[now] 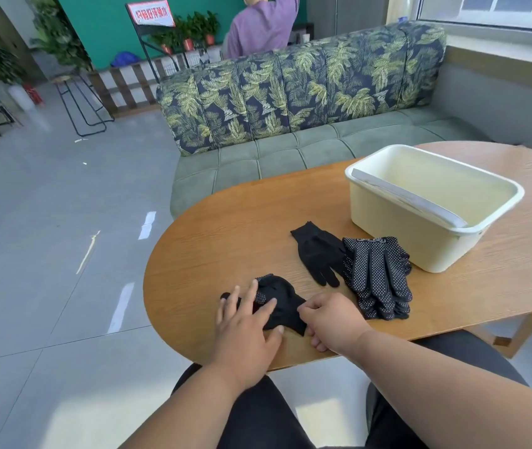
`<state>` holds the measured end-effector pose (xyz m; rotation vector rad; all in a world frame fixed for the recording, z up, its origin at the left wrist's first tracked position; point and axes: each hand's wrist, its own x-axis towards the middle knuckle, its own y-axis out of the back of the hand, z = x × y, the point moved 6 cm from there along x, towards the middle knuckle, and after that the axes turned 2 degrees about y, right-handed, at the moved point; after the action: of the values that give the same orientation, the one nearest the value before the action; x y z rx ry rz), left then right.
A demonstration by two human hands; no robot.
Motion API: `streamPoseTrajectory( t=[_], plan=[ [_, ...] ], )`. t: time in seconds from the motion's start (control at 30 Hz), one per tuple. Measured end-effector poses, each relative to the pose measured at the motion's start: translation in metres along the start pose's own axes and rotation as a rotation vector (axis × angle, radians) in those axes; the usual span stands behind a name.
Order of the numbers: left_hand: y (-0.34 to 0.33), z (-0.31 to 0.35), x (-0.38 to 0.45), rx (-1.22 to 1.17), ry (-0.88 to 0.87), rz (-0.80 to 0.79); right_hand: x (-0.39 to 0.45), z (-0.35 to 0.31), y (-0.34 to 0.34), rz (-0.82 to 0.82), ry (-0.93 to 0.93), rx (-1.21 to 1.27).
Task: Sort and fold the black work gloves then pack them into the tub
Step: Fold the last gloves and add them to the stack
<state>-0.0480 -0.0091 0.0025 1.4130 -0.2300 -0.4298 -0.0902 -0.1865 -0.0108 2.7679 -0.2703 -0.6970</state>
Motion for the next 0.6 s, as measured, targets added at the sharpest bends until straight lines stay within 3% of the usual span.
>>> streamPoseTrajectory(
  t=[0.2, 0.3, 0.43, 0.6],
  plan=[
    [0.007, -0.047, 0.018, -0.012, 0.368, 0.027, 0.002, 0.004, 0.000, 0.001, -0.042, 0.000],
    [0.012, -0.040, 0.020, -0.002, 0.248, 0.075, 0.004, 0.004, 0.001, 0.017, -0.048, -0.014],
    [0.003, -0.012, 0.026, -0.012, 0.024, 0.001, 0.004, 0.002, 0.001, 0.021, -0.038, -0.043],
    [-0.002, -0.024, 0.042, 0.006, 0.161, 0.000, 0.003, 0.002, 0.001, 0.021, -0.032, -0.059]
  ],
)
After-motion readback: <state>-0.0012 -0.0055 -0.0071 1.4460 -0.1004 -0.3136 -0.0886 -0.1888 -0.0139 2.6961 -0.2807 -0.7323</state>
